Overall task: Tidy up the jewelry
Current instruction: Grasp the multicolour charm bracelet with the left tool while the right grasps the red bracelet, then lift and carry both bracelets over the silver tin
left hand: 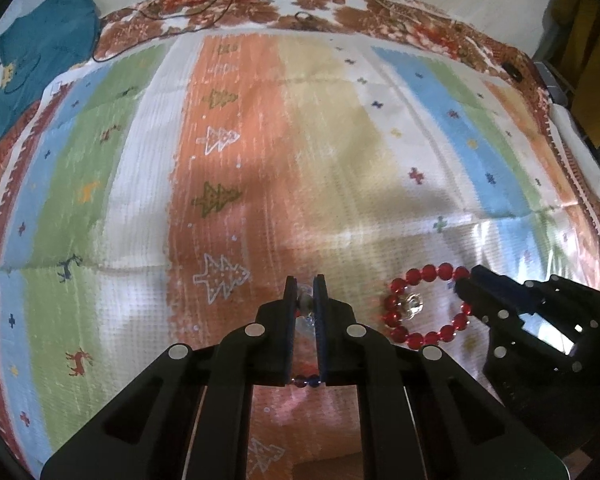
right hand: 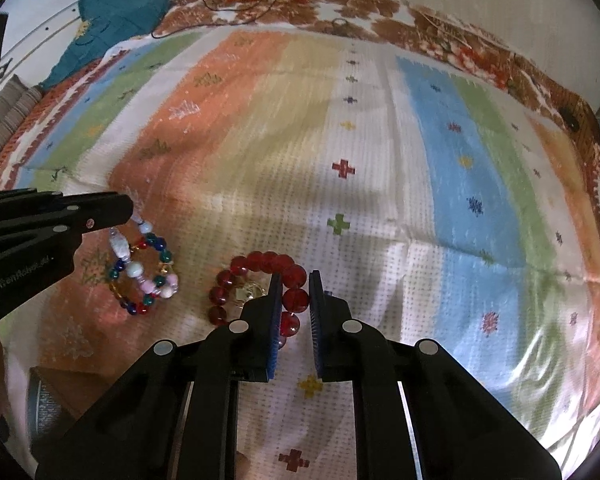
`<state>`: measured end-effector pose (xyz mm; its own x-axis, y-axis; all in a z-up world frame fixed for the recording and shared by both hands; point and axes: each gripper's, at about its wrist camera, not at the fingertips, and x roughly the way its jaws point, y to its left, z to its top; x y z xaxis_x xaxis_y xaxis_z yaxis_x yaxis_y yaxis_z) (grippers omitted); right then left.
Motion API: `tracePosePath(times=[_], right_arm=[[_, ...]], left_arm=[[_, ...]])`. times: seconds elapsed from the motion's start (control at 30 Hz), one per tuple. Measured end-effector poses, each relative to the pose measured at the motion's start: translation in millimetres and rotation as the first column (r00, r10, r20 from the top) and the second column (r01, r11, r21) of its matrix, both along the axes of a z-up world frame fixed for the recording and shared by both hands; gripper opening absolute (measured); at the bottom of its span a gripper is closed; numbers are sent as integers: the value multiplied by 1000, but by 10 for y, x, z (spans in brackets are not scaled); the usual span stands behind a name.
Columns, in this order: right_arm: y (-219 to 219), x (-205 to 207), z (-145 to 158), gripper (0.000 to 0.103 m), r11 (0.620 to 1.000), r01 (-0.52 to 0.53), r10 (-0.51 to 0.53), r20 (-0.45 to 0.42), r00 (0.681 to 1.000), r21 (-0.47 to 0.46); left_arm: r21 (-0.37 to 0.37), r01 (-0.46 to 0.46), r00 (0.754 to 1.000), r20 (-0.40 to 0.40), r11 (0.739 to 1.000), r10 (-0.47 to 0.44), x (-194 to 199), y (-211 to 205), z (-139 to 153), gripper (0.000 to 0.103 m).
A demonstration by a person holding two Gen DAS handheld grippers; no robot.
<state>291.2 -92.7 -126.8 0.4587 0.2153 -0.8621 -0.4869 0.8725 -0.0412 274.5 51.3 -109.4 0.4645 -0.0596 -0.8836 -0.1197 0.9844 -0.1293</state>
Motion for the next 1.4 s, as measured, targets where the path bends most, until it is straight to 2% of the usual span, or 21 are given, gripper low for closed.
tracePosePath(times=[0.27, 0.77, 1.2, 1.4], right_arm=[[-2, -75, 141, 14, 1000, -3, 2, 18, 1000, 21], [-60, -231, 408, 14, 999, -12, 9, 83, 997, 33], [-155, -405, 587, 14, 997, 0, -7, 98, 995, 71], [-186, -529, 731, 14, 996, -4, -7, 119, 993, 89]], left_arm=[[8, 11, 999, 43, 1000, -11, -26, -65, 228, 8], [95, 34, 997, 65, 995, -41, -169, -145, 403, 8], [100, 20, 996, 80, 995, -28, -435, -138, 581, 8], [63, -5, 996, 90, 998, 0, -599, -108, 677, 8]])
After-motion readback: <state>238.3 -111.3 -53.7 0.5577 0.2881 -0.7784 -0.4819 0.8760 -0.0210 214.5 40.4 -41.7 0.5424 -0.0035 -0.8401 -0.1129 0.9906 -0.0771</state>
